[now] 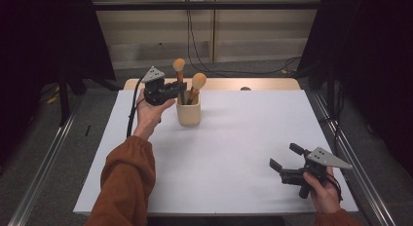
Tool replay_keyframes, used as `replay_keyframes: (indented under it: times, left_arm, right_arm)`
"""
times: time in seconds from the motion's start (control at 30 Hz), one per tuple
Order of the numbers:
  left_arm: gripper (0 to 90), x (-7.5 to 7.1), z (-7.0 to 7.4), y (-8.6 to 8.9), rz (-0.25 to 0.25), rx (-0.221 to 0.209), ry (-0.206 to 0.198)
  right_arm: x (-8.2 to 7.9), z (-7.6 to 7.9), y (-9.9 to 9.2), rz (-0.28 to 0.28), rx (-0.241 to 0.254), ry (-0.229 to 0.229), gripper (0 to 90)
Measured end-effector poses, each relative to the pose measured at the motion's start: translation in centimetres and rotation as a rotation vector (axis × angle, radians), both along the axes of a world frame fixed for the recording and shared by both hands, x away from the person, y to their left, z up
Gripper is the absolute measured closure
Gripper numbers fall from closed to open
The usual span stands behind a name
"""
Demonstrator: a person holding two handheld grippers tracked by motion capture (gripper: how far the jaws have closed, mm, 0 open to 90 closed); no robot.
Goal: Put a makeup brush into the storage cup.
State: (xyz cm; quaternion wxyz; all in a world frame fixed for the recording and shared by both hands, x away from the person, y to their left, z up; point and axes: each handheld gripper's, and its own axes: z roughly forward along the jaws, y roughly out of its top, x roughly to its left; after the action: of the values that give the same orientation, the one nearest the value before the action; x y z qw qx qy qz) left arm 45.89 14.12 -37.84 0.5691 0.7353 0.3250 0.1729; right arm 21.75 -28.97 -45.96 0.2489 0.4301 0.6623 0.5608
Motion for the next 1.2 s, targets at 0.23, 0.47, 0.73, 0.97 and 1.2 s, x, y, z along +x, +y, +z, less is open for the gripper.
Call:
replay_keyframes:
  times: [0.23, 0.47, 0.73, 0.97, 1.2]
  left_arm:
    - [74.3, 0.1, -1.2, 0.3, 0.012, 0.0, 0.012]
    - [74.3, 0.2, -2.0, 0.0, 0.012, 0.011, 0.019]
    - [74.2, 0.1, -3.1, -0.2, 0.01, 0.025, 0.026]
    - [74.2, 0.0, -3.7, 0.1, 0.021, 0.044, 0.045]
    - [68.9, -0.1, -4.1, -0.3, 0.015, 0.052, 0.044]
  right_arm:
    - [0.0, 0.0, 0.1, 0.009, 0.002, -0.002, 0.0]
    - [0.0, -0.1, 0.2, 0.009, 0.004, 0.002, 0.0]
    - [0.0, -0.1, 0.1, 0.006, 0.004, 0.002, 0.0]
    - [0.0, -0.1, 0.0, 0.001, 0.006, -0.003, 0.0]
    - [0.0, -0.1, 0.0, 0.002, 0.004, -0.002, 0.0]
